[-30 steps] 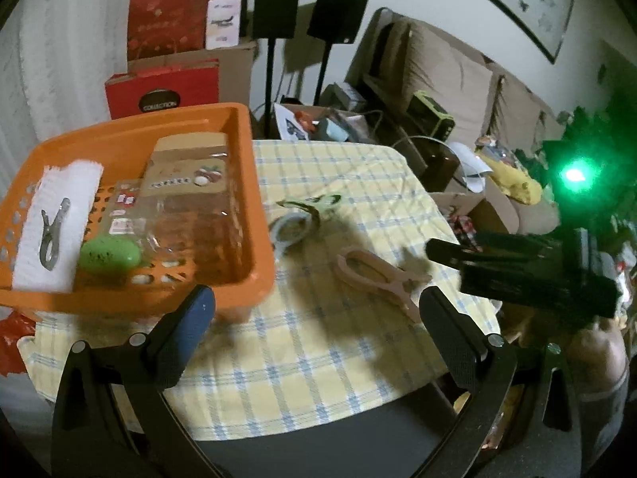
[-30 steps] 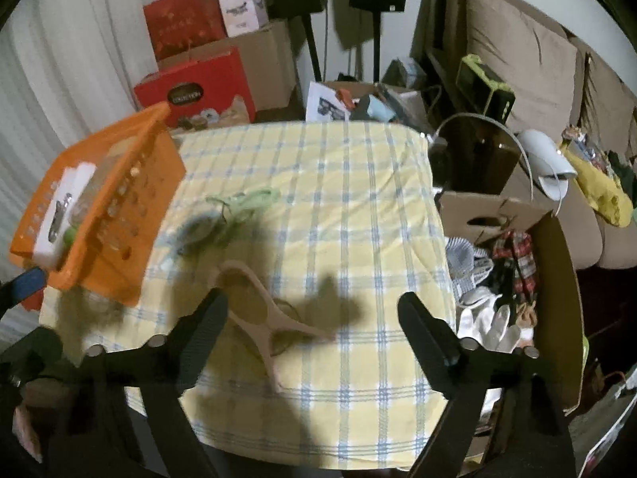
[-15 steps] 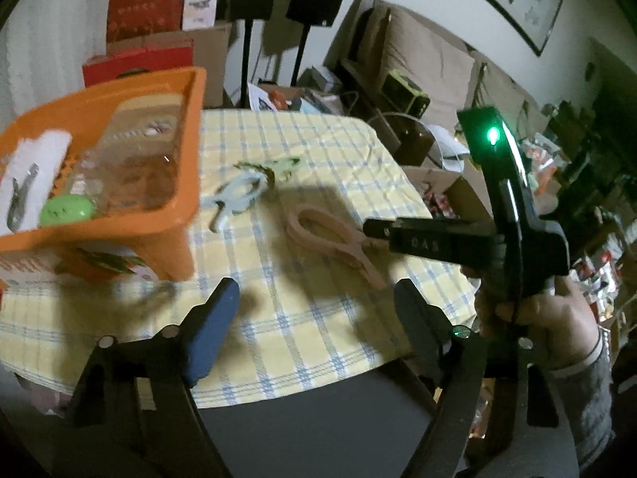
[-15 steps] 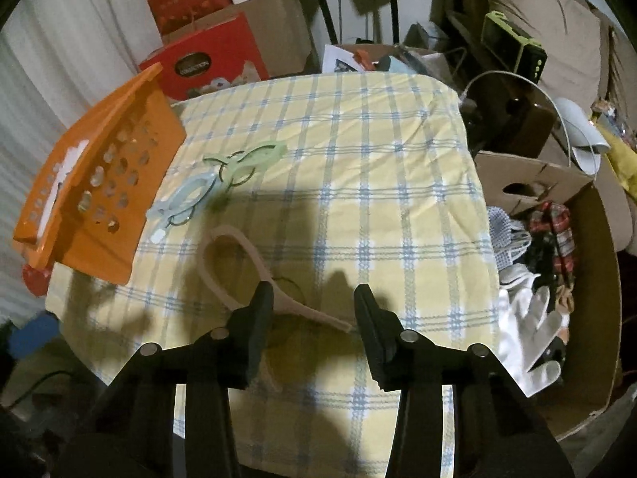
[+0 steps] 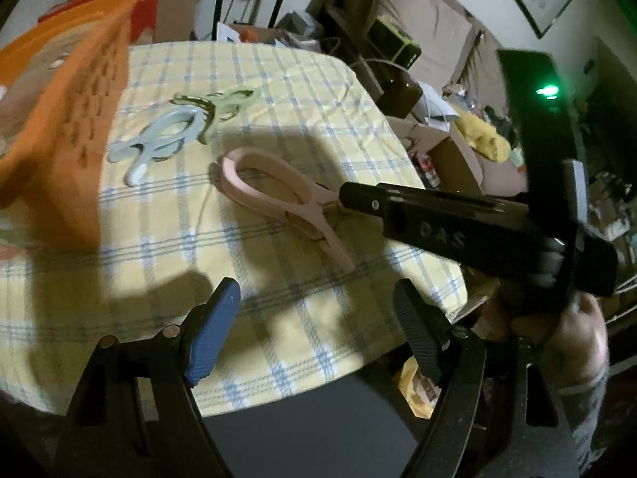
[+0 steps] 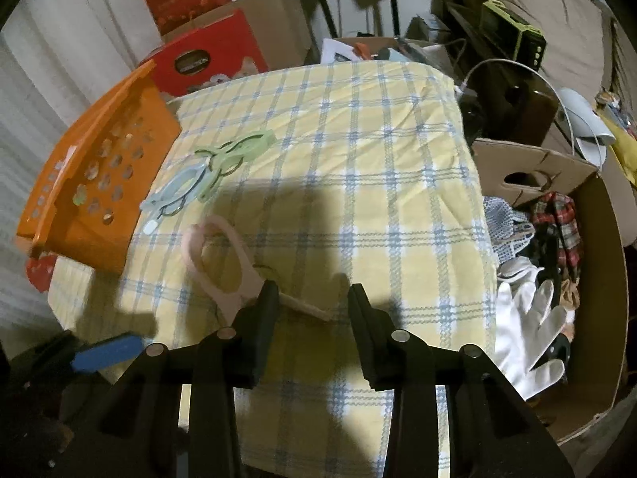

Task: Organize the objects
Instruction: 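Move the right gripper to the pink plastic clamp and grasp it, then lift the pink clamp with the right gripper and carry it over the basket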

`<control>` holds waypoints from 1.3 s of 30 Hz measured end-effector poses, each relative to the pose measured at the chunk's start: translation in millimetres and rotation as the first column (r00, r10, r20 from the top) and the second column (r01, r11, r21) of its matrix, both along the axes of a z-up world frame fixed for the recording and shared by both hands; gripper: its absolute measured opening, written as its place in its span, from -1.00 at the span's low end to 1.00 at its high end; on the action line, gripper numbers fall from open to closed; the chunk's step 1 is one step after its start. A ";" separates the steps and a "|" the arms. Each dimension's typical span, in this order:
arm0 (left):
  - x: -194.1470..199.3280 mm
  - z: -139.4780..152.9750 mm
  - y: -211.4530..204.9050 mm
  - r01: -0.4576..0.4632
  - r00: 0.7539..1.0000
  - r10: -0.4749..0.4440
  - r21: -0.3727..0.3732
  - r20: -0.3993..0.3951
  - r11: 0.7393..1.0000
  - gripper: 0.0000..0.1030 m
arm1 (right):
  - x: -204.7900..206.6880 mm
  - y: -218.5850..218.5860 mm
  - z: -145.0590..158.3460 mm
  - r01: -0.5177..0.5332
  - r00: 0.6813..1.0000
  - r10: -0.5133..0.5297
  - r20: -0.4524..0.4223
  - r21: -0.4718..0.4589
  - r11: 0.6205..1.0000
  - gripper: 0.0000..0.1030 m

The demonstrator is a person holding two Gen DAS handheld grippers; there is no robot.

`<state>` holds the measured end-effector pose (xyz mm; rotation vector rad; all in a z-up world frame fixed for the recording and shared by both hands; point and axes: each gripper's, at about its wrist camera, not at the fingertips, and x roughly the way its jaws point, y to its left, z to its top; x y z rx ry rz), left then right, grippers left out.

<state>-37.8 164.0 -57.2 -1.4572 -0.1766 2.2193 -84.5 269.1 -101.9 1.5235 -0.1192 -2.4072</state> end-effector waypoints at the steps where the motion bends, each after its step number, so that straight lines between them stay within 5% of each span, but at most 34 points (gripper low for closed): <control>1: -1.2 -1.9 3.4 0.005 1.000 -0.005 -0.013 -0.001 1.000 0.47 | 1.4 -1.7 -2.1 -0.012 1.000 0.012 0.017 -0.004 1.000 -0.43; 10: -3.5 -14.4 10.2 0.015 0.999 -0.019 -0.095 -0.038 0.995 0.44 | 15.5 -7.8 -7.6 -0.084 0.995 0.089 0.045 -0.096 0.992 -0.67; 15: -6.1 -18.8 9.3 0.016 0.995 -0.032 -0.161 -0.092 0.987 -0.16 | 18.3 -13.1 -7.8 -0.104 0.995 0.104 -0.001 -0.048 0.993 -0.66; 19: -6.7 -19.2 6.6 0.007 0.994 -0.025 -0.165 -0.110 0.986 -0.34 | 21.7 -21.8 -9.7 -0.124 0.992 0.124 -0.040 0.000 0.992 -0.65; 23: -5.0 -20.2 8.2 0.012 0.991 -0.037 -0.188 -0.131 0.982 -0.81 | 25.1 -29.3 -9.7 -0.130 0.990 0.131 -0.053 0.020 0.991 -0.66; 39: -0.6 11.9 -12.5 -0.015 0.982 0.004 -0.061 -0.188 0.998 -0.83 | 46.2 -31.0 11.5 -0.112 0.984 0.110 -0.140 -0.013 0.994 -0.91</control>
